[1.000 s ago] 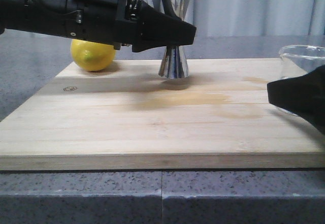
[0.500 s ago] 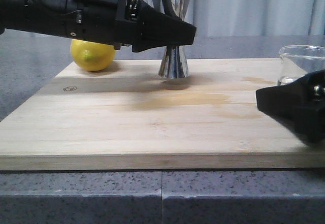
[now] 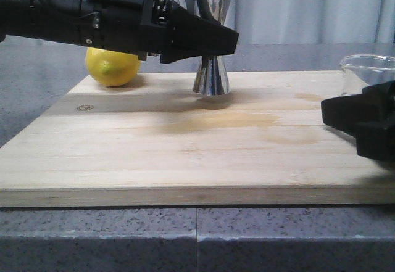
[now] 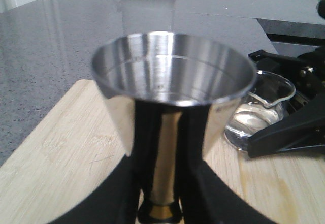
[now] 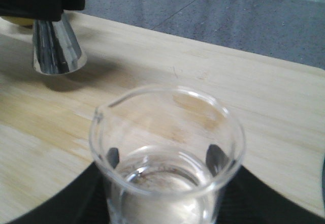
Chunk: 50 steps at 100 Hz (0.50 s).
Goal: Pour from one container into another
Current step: 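Grasp the glass beaker with the right gripper and lift it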
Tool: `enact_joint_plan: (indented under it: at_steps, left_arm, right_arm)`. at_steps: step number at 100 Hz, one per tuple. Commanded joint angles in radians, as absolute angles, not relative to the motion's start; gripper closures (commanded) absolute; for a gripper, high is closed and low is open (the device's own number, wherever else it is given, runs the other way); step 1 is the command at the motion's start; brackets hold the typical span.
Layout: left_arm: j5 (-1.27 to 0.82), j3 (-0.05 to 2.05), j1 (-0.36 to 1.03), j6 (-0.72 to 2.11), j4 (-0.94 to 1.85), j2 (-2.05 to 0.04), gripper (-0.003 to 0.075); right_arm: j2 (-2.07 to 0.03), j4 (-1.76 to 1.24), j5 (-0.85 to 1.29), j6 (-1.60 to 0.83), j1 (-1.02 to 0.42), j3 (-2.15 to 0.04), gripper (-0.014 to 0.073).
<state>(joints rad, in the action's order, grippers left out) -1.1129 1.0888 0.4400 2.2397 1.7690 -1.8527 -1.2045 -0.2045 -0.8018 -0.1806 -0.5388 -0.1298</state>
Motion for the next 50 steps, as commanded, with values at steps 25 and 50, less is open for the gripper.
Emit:
enact_joint_plan:
  at_steps: [25, 50]
  left_arm:
    - [-1.182, 1.117, 0.448, 2.231, 1.846, -1.808, 0.0587]
    - [-1.182, 1.117, 0.448, 2.231, 1.846, -1.808, 0.0587]
  right_arm:
    - [-1.173, -0.202, -0.894, -0.178, -0.538, -0.172, 0.0314]
    - [-1.118, -0.202, -0.781, -0.187, -0.535, -0.263, 0.0314]
